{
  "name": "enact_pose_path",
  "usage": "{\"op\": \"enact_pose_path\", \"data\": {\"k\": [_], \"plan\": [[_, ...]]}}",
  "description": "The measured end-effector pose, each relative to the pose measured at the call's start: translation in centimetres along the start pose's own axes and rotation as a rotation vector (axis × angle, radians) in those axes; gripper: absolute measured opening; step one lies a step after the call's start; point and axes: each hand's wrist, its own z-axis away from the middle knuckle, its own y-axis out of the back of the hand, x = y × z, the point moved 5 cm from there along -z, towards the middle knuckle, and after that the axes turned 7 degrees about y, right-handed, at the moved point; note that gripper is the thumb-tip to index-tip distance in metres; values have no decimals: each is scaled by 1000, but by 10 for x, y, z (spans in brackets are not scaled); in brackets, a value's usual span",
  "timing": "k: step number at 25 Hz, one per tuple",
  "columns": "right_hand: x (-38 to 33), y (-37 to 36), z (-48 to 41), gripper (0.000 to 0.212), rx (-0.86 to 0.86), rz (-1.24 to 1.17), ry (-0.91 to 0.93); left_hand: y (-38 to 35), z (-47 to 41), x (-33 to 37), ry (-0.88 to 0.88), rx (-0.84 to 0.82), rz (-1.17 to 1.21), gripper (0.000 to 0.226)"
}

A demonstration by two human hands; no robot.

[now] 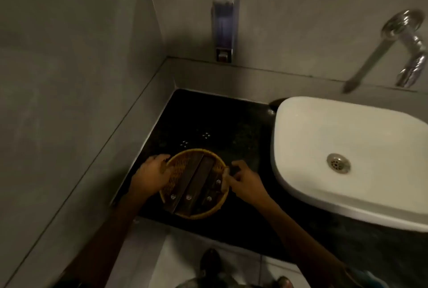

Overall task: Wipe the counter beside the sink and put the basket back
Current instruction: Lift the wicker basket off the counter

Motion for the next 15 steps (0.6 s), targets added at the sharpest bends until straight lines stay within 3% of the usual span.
{"op": "enact_pose_path", "data": {"k": [3, 7, 15], "plan": [[1, -15, -5, 39, -6, -103, -29, -8, -6, -9, 70, -40, 232, 41], [9, 2, 20, 38, 116, -130, -88, -13, 0, -6, 140, -76, 448, 34], [78, 79, 136, 41, 243, -115, -274, -91, 77, 70, -20, -218, 390, 36]]}}
